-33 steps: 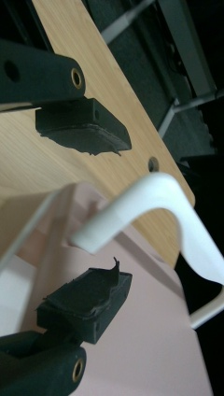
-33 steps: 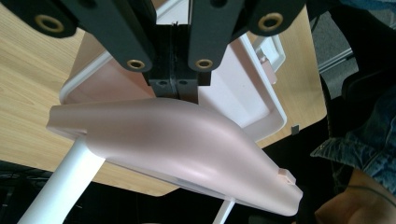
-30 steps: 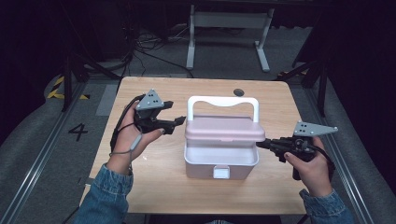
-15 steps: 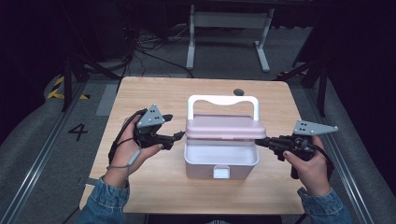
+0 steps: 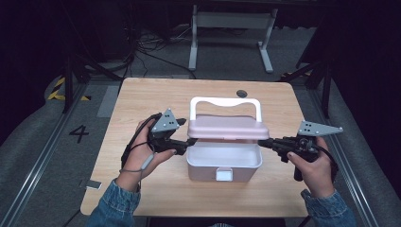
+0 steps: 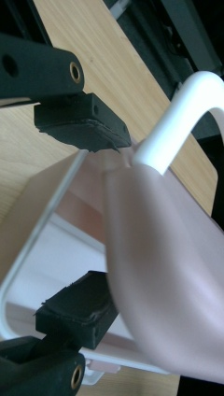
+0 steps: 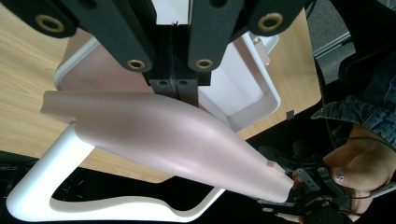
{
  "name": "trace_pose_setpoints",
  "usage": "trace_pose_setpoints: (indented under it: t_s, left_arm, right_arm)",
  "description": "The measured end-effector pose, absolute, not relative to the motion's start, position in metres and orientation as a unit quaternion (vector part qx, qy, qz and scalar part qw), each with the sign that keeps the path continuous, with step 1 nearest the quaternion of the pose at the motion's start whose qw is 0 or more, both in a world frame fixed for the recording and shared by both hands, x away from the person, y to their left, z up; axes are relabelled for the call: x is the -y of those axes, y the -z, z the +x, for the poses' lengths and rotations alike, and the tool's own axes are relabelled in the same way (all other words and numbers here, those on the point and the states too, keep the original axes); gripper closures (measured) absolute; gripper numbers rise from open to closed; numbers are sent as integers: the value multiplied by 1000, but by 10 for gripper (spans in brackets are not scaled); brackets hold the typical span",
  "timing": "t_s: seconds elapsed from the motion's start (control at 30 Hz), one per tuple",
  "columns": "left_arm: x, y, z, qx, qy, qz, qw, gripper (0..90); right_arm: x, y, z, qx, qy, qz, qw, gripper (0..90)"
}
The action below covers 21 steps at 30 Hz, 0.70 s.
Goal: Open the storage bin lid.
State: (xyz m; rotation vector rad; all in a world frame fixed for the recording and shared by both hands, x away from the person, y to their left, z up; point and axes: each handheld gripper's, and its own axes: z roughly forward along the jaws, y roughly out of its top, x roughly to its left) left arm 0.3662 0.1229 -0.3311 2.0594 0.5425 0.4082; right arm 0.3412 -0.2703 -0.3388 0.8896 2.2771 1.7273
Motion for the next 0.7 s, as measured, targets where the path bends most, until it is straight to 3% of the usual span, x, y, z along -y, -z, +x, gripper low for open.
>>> trace_pose_setpoints:
  t_s: [0.47, 0.7]
  left_arm:
    - [-110, 326, 371, -205, -215, 827, 478, 304]
    - [-109, 325, 373, -207, -214, 823, 484, 285]
  right_arm:
    - [271, 339, 342, -757, -578, 296, 68, 900]
    - [271, 339, 342, -757, -578, 297, 67, 900]
